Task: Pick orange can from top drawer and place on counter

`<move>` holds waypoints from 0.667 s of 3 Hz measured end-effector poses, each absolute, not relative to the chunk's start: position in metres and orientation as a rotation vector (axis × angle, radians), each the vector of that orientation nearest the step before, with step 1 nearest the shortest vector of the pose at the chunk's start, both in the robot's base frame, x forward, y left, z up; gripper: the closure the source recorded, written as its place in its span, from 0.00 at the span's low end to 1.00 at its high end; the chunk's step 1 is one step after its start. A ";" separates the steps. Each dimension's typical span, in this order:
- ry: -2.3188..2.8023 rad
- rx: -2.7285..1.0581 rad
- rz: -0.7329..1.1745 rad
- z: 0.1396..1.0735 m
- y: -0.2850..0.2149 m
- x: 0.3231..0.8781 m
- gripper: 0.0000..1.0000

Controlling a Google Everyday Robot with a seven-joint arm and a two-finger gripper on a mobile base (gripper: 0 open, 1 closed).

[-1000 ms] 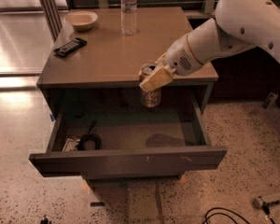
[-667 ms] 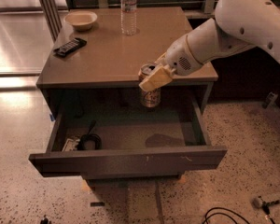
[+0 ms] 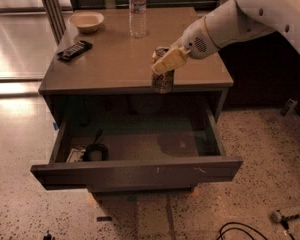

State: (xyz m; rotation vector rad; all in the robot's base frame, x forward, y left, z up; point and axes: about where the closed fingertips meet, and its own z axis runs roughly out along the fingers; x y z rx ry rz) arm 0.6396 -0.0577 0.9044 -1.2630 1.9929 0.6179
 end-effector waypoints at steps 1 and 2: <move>1.983 -1.210 0.614 0.921 -0.063 0.676 1.00; 1.973 -1.176 0.615 0.927 -0.065 0.701 1.00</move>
Offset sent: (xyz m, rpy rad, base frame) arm 0.0931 -0.0168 0.0359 0.0728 -0.0476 -0.0905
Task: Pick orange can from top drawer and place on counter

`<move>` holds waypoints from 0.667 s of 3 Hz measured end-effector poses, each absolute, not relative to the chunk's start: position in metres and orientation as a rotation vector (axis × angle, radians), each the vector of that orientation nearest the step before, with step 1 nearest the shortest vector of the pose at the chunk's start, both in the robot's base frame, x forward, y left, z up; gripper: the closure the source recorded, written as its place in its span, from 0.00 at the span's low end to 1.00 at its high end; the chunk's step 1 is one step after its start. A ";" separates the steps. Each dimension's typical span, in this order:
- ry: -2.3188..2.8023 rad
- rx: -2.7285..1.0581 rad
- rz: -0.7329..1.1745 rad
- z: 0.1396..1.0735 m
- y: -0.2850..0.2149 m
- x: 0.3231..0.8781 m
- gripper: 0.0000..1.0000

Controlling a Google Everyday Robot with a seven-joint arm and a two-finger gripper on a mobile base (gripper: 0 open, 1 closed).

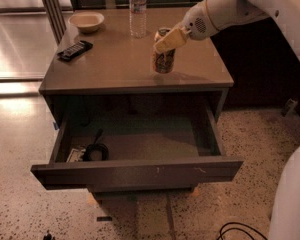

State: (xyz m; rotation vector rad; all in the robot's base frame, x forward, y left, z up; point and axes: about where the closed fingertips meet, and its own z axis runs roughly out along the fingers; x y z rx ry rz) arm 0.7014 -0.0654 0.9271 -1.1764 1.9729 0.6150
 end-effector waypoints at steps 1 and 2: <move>1.975 -1.165 0.613 0.921 -0.065 0.717 1.00; 1.980 -1.172 0.610 0.914 -0.063 0.727 1.00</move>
Offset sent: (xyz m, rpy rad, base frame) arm 0.0375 -0.0022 -0.0151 -0.0144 -0.0019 -0.0118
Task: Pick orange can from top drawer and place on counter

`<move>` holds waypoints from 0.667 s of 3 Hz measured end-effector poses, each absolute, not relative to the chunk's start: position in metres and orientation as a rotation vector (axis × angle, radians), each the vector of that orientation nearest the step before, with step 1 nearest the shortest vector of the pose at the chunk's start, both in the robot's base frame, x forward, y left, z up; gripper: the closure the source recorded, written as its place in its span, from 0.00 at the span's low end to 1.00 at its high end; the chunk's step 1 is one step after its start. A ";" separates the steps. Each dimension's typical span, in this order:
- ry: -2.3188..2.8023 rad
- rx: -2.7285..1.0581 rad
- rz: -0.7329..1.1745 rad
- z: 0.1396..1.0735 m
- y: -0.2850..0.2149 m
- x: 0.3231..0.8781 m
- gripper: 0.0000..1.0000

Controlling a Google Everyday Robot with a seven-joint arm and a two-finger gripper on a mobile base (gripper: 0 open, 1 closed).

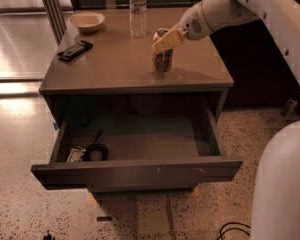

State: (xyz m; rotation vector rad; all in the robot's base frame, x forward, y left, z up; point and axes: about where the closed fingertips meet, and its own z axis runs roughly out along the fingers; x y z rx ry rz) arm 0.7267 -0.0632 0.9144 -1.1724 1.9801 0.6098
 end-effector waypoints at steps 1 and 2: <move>1.980 -1.194 0.600 0.909 -0.060 0.732 1.00; 1.967 -1.223 0.606 0.897 -0.053 0.735 1.00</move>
Offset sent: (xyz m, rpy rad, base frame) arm 0.0104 0.0066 -0.0143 -0.0240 -0.0240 0.0375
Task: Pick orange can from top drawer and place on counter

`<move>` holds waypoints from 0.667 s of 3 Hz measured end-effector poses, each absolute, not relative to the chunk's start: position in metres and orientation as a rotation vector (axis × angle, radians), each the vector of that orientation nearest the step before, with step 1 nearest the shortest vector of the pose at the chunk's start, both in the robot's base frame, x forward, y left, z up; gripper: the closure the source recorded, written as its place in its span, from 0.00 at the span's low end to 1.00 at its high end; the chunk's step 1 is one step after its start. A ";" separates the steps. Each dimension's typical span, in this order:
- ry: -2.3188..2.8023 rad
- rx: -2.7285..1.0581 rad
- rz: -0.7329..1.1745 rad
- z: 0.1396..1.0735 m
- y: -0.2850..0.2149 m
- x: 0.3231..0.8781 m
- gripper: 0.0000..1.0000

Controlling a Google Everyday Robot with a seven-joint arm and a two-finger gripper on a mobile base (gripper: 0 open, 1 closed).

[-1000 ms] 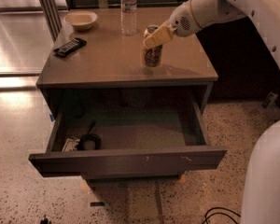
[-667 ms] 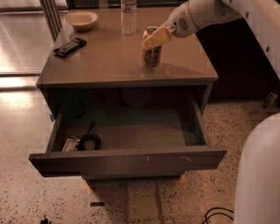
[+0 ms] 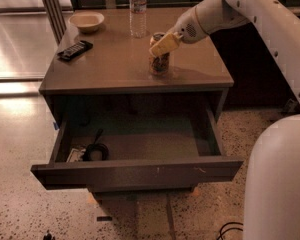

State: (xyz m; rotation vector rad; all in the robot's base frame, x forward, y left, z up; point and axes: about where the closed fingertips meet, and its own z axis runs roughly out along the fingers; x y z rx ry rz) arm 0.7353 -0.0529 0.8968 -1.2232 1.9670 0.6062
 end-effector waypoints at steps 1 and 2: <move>1.969 -1.226 0.610 0.894 -0.052 0.735 0.98; 1.969 -1.226 0.610 0.894 -0.052 0.735 0.76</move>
Offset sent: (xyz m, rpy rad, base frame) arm 0.0000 0.0009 -0.0028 -0.0005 0.0037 0.0030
